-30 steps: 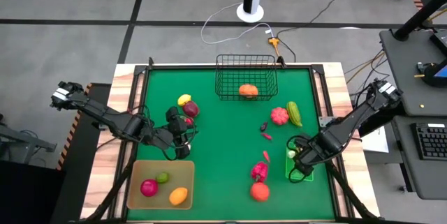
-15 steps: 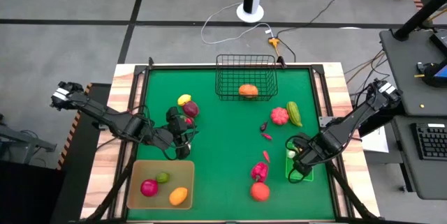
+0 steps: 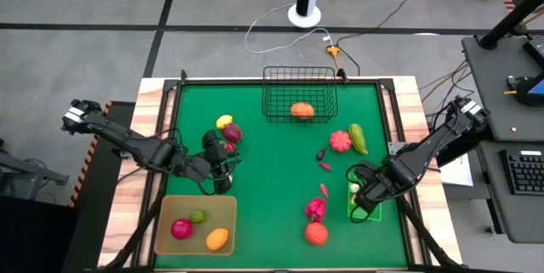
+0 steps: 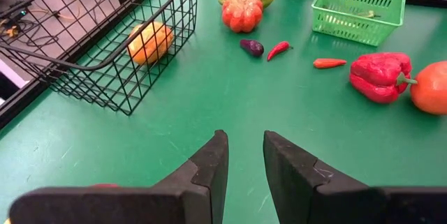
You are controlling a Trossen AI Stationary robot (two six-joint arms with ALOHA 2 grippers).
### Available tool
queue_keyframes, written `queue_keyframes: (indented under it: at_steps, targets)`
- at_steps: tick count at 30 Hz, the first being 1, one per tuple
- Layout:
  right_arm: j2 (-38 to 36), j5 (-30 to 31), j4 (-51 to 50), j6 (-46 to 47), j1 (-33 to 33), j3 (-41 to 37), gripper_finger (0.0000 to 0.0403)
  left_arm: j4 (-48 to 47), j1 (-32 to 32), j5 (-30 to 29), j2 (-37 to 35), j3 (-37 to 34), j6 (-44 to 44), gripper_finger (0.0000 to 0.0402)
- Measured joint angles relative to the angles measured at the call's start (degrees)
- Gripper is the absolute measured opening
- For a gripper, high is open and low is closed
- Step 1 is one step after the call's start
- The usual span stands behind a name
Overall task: Sort produce into baskets
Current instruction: Put the corn into the green basket, then put the apple into the orange bin
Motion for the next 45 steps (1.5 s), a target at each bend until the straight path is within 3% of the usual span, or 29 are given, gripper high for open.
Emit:
queue_keyframes:
  at_steps: [11,18,23,33,40,45]
  targets:
    - [0.0,22.3,3.0,-4.8,-0.2,0.0,0.0187,5.4,0.0,0.0,0.0,0.0,-3.1,0.0077]
    - [0.0,37.3,10.2,-12.7,-1.9,0.0,0.0187,6.7,0.4,-2.9,0.0,0.0,-8.9,0.0106]
    - [0.0,39.4,16.2,-20.9,-4.5,0.0,0.0188,6.7,1.9,-6.0,0.0,0.0,-16.2,0.015]
    - [0.0,39.5,19.5,-30.0,-7.1,0.0,0.0188,6.7,3.5,-10.5,2.5,0.0,-26.0,0.0284]
    - [0.0,39.4,19.5,-31.8,-7.1,0.0,0.0188,7.5,4.3,-6.7,7.0,0.7,-29.0,0.0332]
    - [0.0,39.4,19.5,-32.3,-7.1,0.0,0.0188,-9.8,9.0,0.4,8.2,7.2,-38.4,0.033]
